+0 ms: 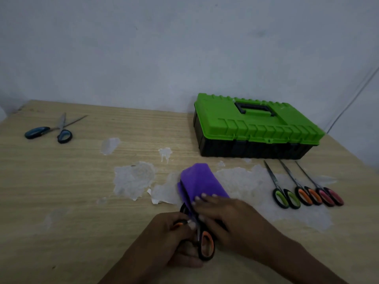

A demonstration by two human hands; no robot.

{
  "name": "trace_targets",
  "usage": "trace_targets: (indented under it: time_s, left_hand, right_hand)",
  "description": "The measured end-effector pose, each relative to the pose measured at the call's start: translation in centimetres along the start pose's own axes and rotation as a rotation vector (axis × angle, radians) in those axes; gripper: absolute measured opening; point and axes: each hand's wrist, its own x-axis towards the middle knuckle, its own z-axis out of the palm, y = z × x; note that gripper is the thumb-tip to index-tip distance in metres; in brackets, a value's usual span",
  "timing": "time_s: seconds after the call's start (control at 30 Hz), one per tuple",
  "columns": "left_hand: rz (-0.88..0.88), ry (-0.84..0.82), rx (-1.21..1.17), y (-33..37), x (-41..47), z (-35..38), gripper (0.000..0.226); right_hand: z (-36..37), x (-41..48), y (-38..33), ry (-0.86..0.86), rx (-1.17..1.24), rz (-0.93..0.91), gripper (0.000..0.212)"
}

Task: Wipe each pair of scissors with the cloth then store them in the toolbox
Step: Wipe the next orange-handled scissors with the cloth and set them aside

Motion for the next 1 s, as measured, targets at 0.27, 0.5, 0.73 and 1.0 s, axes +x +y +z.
trace_targets:
  time_s: [0.27,0.5,0.73,1.0]
  left_hand:
    - [-0.018,0.032,-0.008,0.0,0.3,0.0,0.019]
    - [0.004,0.046,0.008,-0.2,0.2,0.2,0.018]
    - [-0.007,0.046,0.014,0.0,-0.1,0.2,0.019]
    - [0.003,0.040,0.028,0.0,-0.5,0.4,0.016]
  right_hand:
    - [0.0,2.9,1.4,0.080,0.030,0.136,0.040]
    - [-0.6,-0.4,-0.5,-0.059,-0.032,0.020,0.045]
    - [-1.6,2.0,-0.1,-0.069,-0.153,0.117,0.041]
    - [-0.6,2.8,0.9,-0.010,-0.174,0.167,0.042]
